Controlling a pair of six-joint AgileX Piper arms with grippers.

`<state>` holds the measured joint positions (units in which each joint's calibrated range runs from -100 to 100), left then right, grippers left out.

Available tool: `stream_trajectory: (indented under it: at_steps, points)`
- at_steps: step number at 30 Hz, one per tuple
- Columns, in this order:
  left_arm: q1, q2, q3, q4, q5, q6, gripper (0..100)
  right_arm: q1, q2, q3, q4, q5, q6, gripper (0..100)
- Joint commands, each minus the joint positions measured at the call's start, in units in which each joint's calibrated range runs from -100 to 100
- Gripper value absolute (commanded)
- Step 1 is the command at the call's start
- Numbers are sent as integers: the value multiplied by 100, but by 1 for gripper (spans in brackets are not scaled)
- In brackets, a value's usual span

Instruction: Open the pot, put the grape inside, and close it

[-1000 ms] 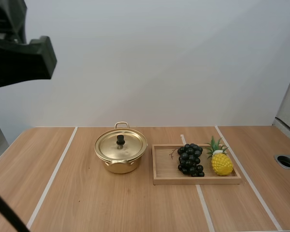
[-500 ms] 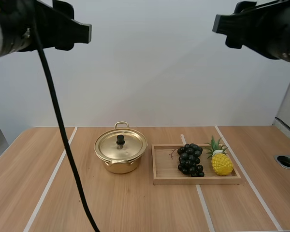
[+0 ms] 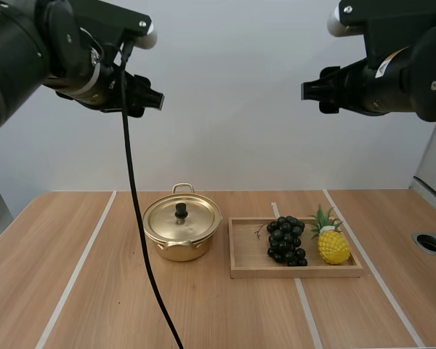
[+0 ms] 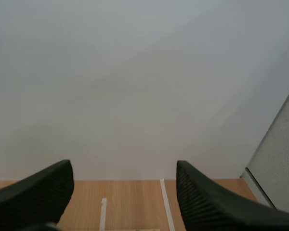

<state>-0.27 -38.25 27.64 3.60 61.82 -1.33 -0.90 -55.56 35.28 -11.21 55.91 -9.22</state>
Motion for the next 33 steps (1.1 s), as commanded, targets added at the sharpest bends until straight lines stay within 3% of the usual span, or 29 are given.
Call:
stream_trajectory:
  at_steps: [1,5,13,33]
  points:
    - [3,291,-51,30,219,400,100,12,253,-29,-90,561,-166,100]
    - [3,586,-51,-94,704,1035,100,12,535,-29,-202,1117,-285,100]
    - [-12,1197,-51,-1031,1311,2485,100,12,724,-29,60,1272,-742,100]
    - [-23,3225,-99,-1950,1628,3856,100,12,727,-29,85,1020,-1128,100]
